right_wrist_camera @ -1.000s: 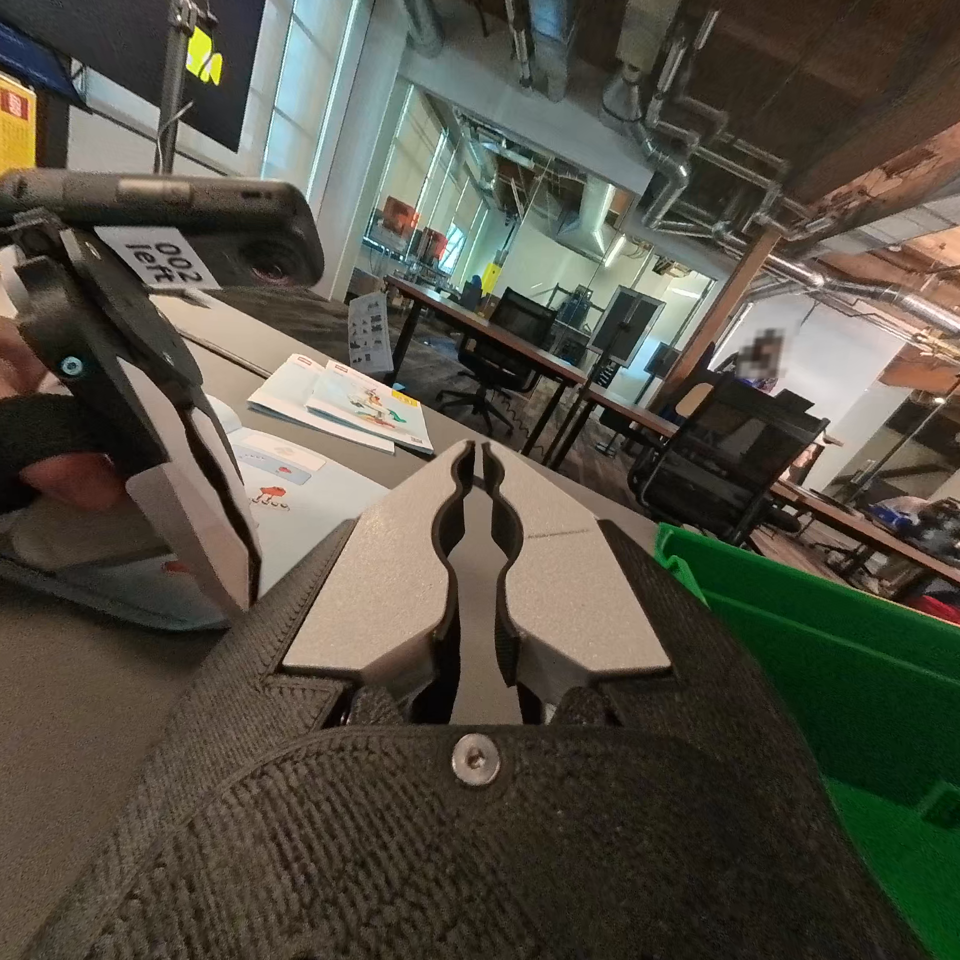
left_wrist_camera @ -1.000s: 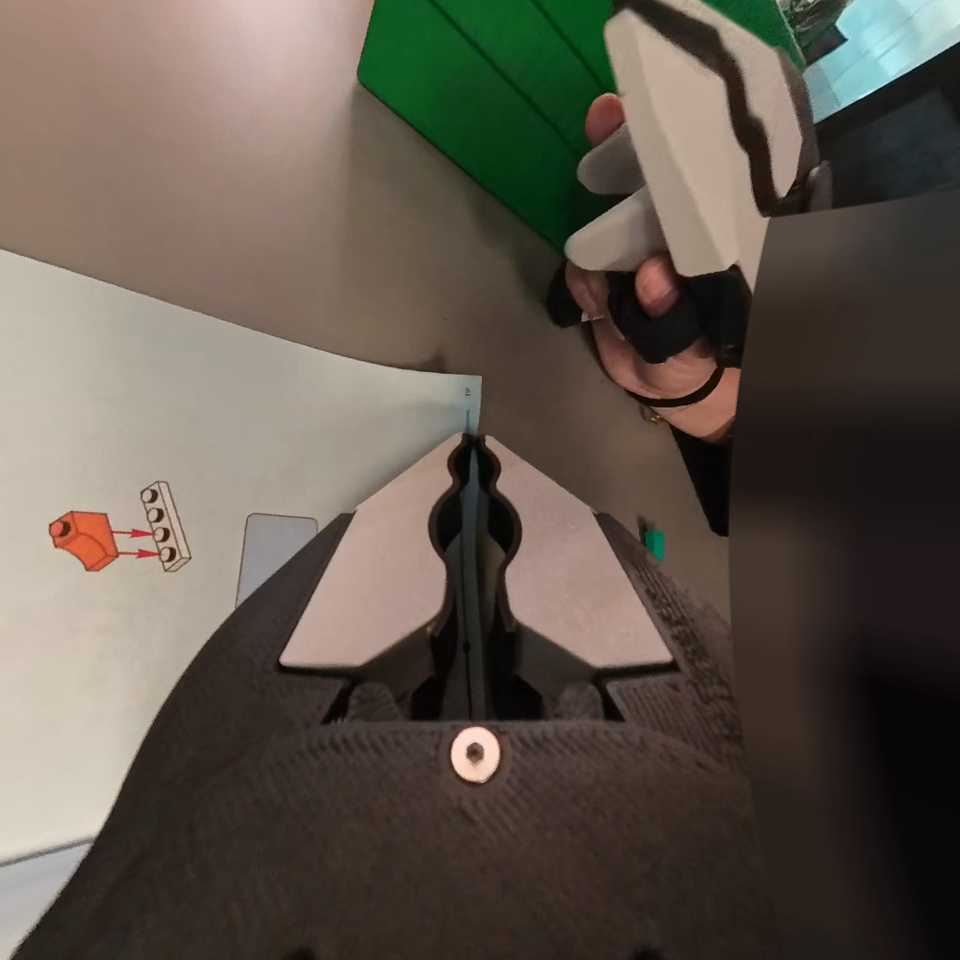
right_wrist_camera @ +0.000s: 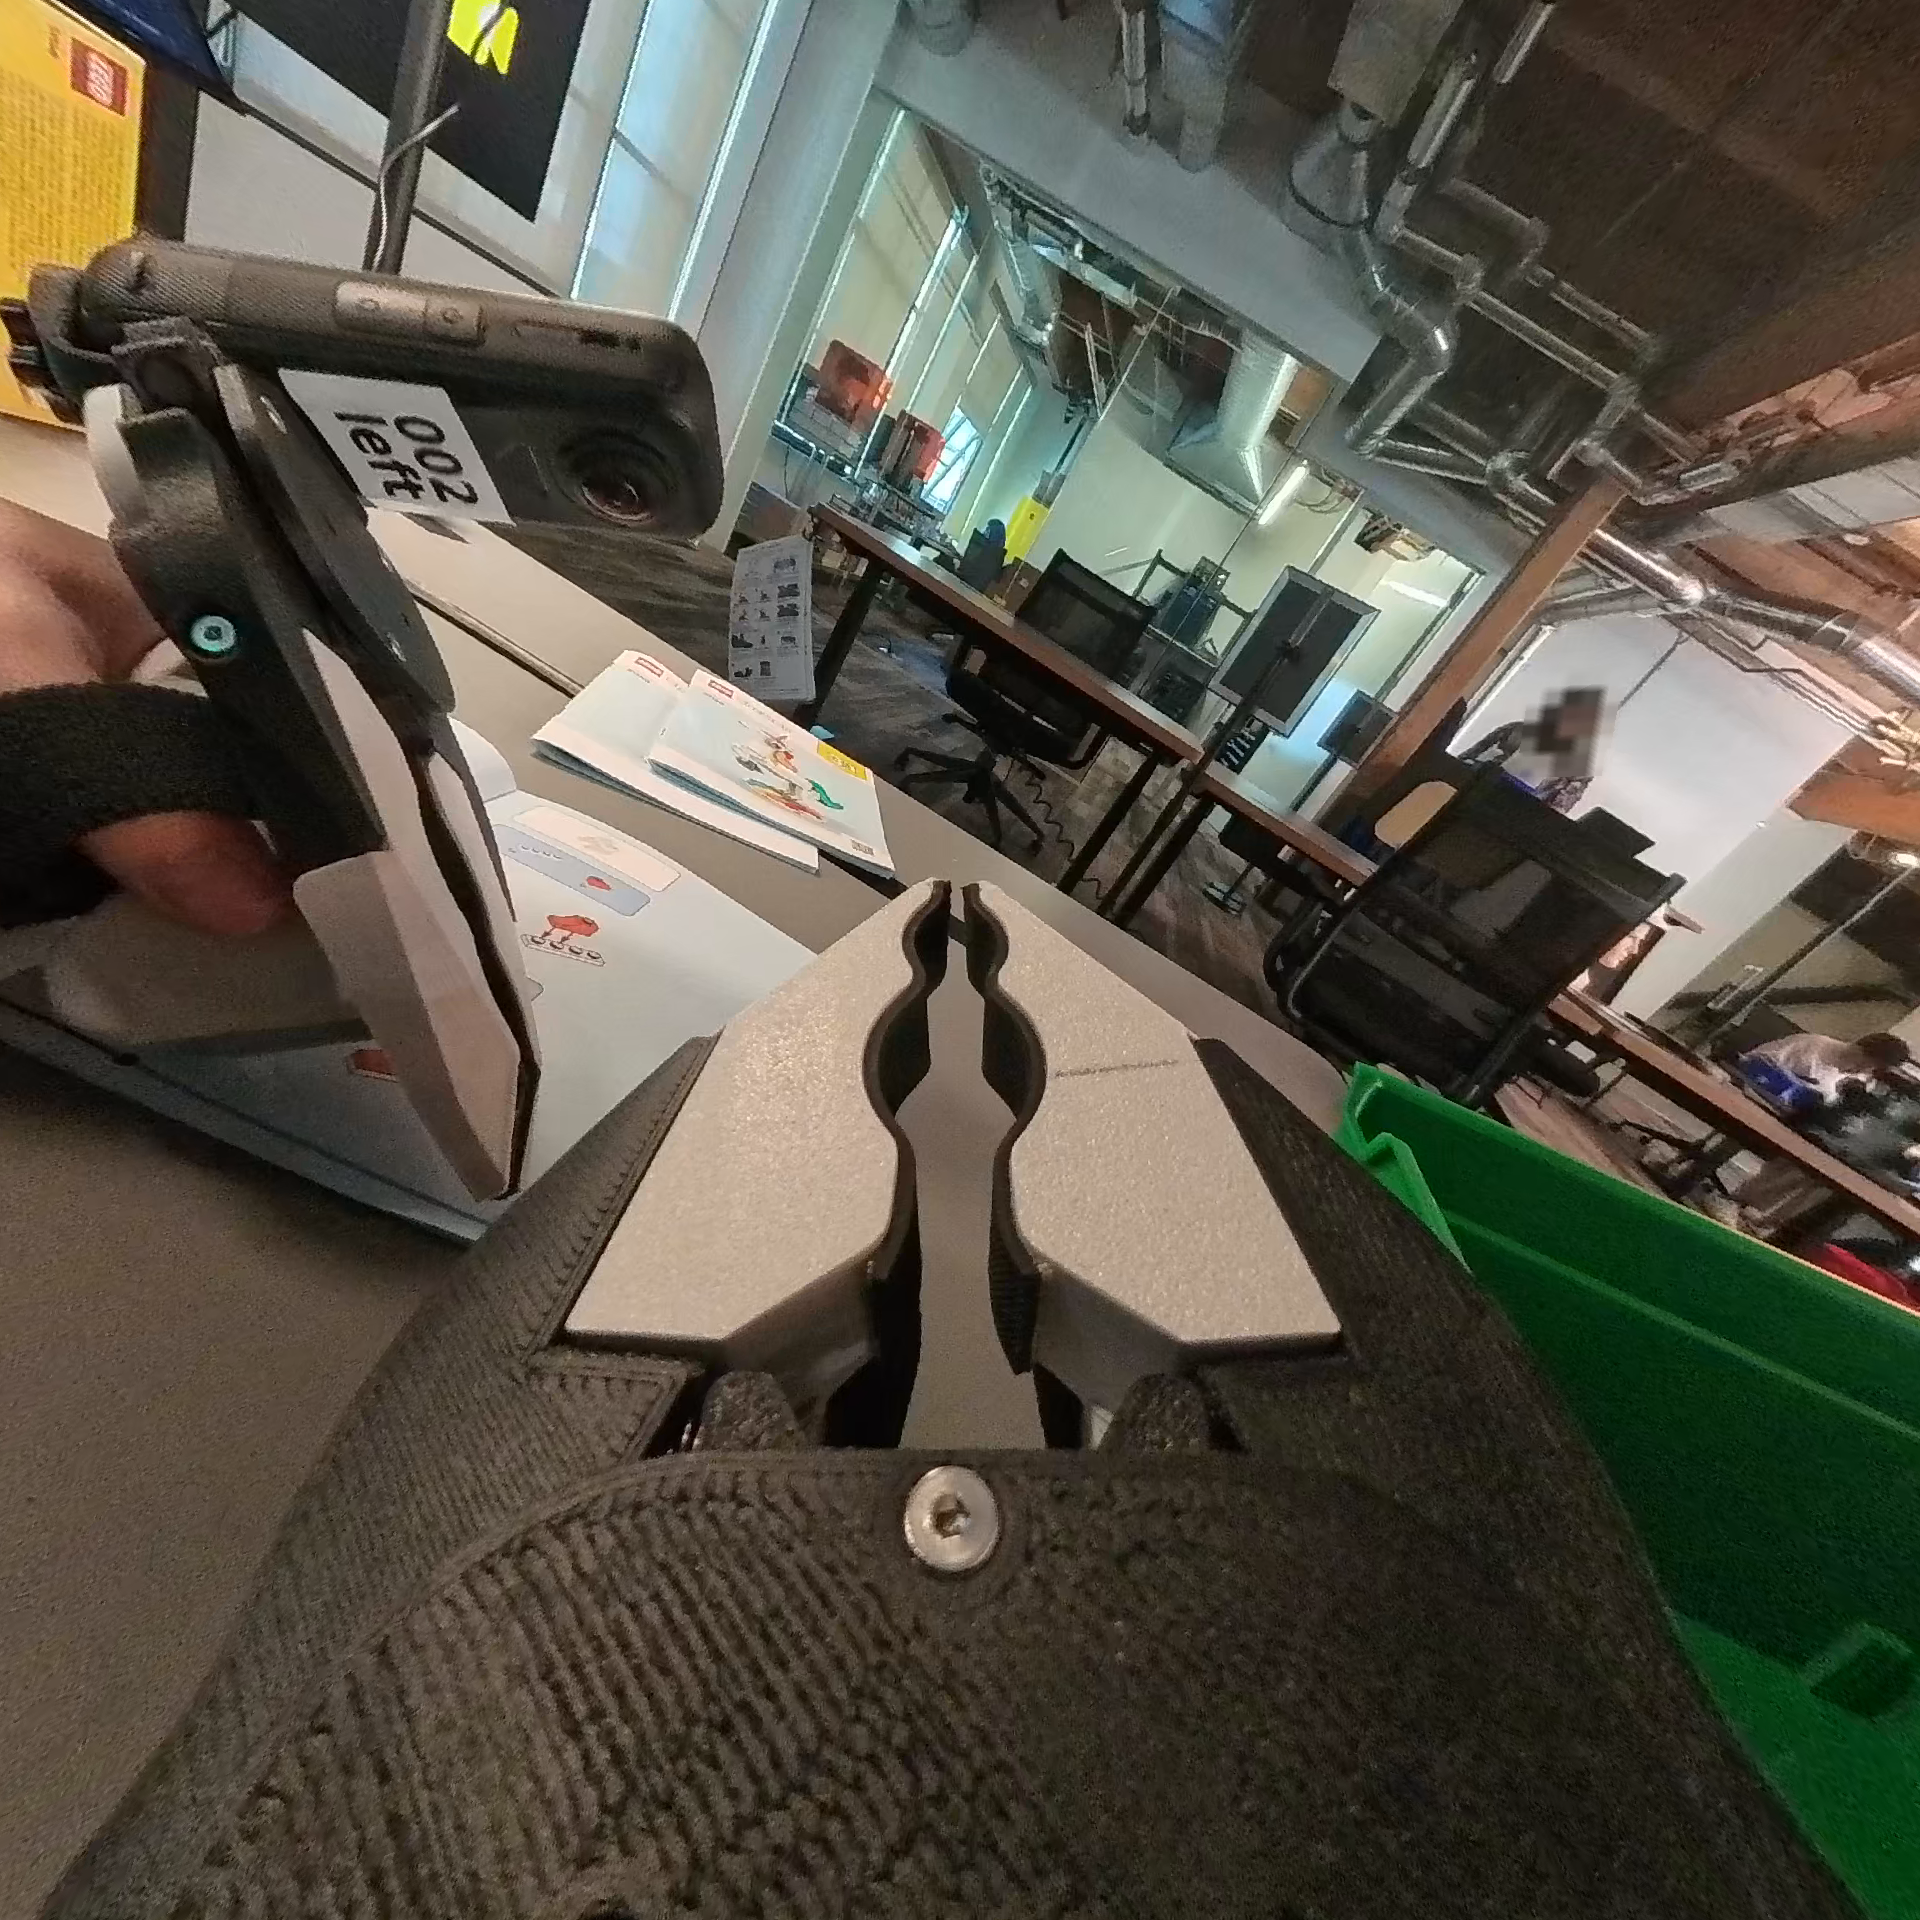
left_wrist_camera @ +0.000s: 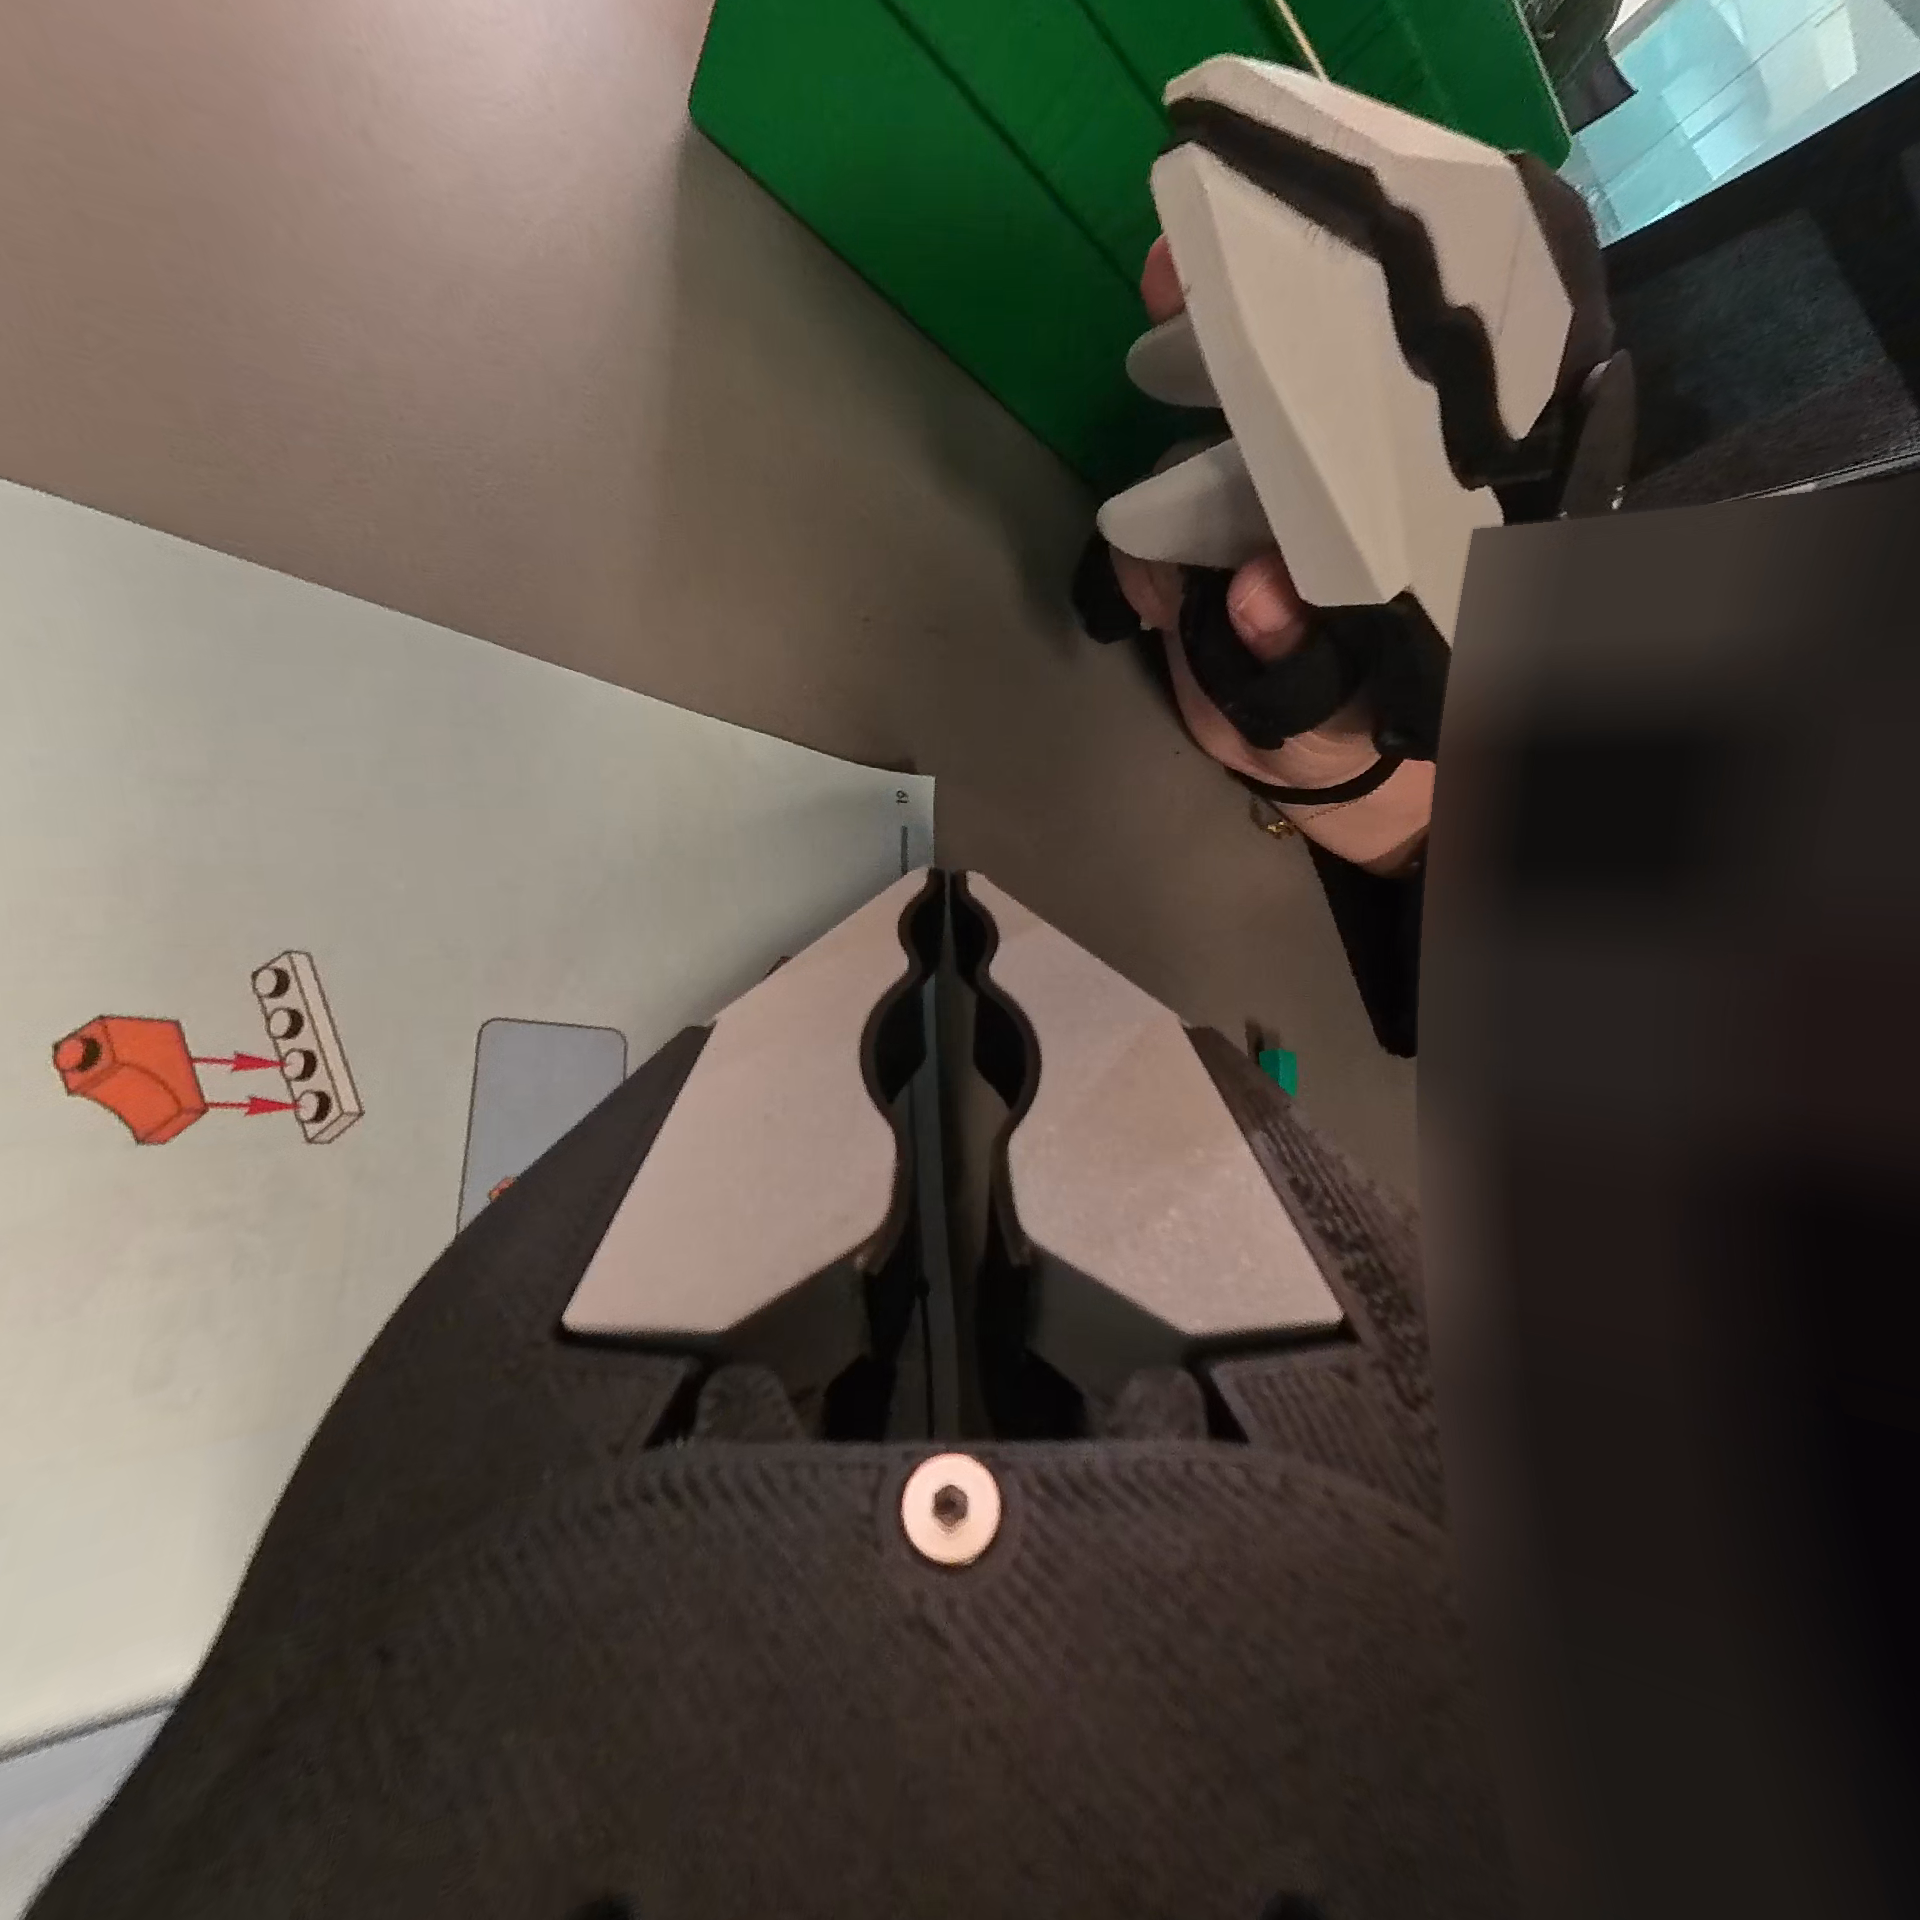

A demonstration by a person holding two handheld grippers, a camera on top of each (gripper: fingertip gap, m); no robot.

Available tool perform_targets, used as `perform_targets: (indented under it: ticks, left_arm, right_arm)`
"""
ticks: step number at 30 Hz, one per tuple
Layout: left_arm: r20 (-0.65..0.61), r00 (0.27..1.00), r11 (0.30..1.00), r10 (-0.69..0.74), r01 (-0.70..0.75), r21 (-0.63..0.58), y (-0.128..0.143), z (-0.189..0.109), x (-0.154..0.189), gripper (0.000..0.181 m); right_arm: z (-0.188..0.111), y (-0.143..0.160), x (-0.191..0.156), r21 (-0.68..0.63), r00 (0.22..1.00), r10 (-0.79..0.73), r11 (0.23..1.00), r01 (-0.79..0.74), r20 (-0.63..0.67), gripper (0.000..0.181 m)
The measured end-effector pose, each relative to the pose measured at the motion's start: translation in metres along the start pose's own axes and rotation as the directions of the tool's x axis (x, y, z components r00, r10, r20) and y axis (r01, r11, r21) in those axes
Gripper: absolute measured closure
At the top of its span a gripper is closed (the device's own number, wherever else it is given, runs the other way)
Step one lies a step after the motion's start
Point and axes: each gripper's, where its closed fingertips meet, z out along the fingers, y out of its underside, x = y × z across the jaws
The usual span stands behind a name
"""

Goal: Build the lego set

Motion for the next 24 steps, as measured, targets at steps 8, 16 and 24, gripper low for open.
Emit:
perform_targets:
  ticks: [8,16,24]
  left_arm:
    - [0.206,0.936,0.953,0.284,-0.299,0.044,-0.011,-0.006,0.002,0.157]
    - [0.466,0.742,0.865,0.483,-0.487,-0.120,-0.012,-0.005,-0.022,0.133]
    - [0.418,0.778,0.881,0.469,-0.446,-0.160,-0.004,0.002,-0.024,0.158]
  right_arm:
    - [0.000,0.000,0.000,0.002,1.000,0.000,1.000,0.000,-0.001,0.181]
    - [0.000,0.000,-0.001,0.003,1.000,-0.003,1.000,0.003,0.002,0.181]
    - [0.000,0.000,-0.003,0.003,1.000,-0.012,1.000,0.012,0.009,0.181]
